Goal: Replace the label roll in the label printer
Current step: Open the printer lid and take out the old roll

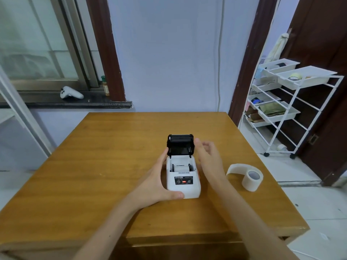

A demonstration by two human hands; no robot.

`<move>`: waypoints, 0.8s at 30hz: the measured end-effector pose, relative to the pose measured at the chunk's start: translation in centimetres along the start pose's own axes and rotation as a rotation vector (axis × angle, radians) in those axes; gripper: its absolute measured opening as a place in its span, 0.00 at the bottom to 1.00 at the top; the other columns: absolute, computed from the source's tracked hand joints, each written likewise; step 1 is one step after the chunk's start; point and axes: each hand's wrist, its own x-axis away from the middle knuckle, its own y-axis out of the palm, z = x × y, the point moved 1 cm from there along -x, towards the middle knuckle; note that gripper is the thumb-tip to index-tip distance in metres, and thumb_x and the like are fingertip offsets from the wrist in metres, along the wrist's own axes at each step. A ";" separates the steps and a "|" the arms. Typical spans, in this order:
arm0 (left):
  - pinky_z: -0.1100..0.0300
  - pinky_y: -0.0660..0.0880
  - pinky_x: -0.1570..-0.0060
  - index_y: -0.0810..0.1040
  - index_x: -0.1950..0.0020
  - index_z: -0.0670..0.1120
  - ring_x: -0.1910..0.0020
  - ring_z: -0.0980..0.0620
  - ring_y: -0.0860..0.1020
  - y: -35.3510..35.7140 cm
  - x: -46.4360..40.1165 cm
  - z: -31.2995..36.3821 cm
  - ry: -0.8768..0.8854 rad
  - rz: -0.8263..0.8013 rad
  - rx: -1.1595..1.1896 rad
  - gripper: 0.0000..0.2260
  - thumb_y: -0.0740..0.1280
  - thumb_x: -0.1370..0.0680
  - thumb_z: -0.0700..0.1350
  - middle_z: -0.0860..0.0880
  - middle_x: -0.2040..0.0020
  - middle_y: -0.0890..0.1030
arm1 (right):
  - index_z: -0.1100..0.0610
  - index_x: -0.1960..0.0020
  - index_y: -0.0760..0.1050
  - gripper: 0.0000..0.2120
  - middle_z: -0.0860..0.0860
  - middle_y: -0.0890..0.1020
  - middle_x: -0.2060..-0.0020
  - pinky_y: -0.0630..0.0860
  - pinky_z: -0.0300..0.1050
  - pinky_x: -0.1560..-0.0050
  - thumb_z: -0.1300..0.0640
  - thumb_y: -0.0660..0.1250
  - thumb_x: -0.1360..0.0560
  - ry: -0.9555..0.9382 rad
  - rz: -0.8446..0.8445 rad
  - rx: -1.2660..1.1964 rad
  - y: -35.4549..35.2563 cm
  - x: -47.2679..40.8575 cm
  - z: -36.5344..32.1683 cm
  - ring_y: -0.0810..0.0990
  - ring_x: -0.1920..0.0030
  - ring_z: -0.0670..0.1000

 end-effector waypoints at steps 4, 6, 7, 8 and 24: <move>0.48 0.62 0.25 0.40 0.30 0.77 0.25 0.62 0.60 0.0 0.0 0.1 -0.010 0.004 -0.017 0.57 0.82 0.41 0.60 0.66 0.23 0.60 | 0.54 0.53 0.82 0.07 0.46 0.84 0.64 0.76 0.39 0.62 0.52 0.68 0.23 -0.124 -0.076 0.019 -1.2 1.2 1.1 0.80 0.65 0.38; 0.47 0.62 0.26 0.41 0.27 0.74 0.25 0.62 0.61 0.0 0.0 0.0 -0.017 -0.003 -0.008 0.58 0.82 0.41 0.60 0.66 0.23 0.60 | 0.52 0.54 0.84 0.05 0.47 0.87 0.61 0.82 0.48 0.56 0.54 0.69 0.24 -0.100 -0.216 0.108 -1.1 1.0 1.3 0.84 0.60 0.45; 0.48 0.62 0.26 0.41 0.26 0.72 0.25 0.62 0.61 0.0 0.0 -0.1 -0.017 -0.008 -0.002 0.59 0.82 0.41 0.60 0.66 0.23 0.60 | 0.51 0.53 0.84 0.05 0.48 0.87 0.58 0.83 0.51 0.53 0.55 0.69 0.24 -0.081 -0.254 0.139 -1.1 0.8 1.3 0.85 0.57 0.48; 0.49 0.63 0.26 0.42 0.25 0.71 0.26 0.64 0.61 0.0 0.0 -0.1 -0.015 -0.013 0.006 0.59 0.82 0.41 0.60 0.67 0.24 0.60 | 0.51 0.52 0.84 0.05 0.49 0.87 0.56 0.83 0.55 0.51 0.57 0.70 0.24 -0.064 -0.277 0.143 -1.0 0.5 1.1 0.85 0.55 0.53; 0.51 0.65 0.29 0.34 0.30 0.75 0.30 0.61 0.61 0.2 1.0 0.2 -0.009 -0.100 -0.267 0.61 0.78 0.45 0.69 0.66 0.30 0.56 | 0.56 0.45 0.83 0.10 0.44 0.85 0.56 0.70 0.26 0.69 0.59 0.72 0.25 -0.090 -0.572 0.342 -2.6 0.1 0.8 0.75 0.71 0.34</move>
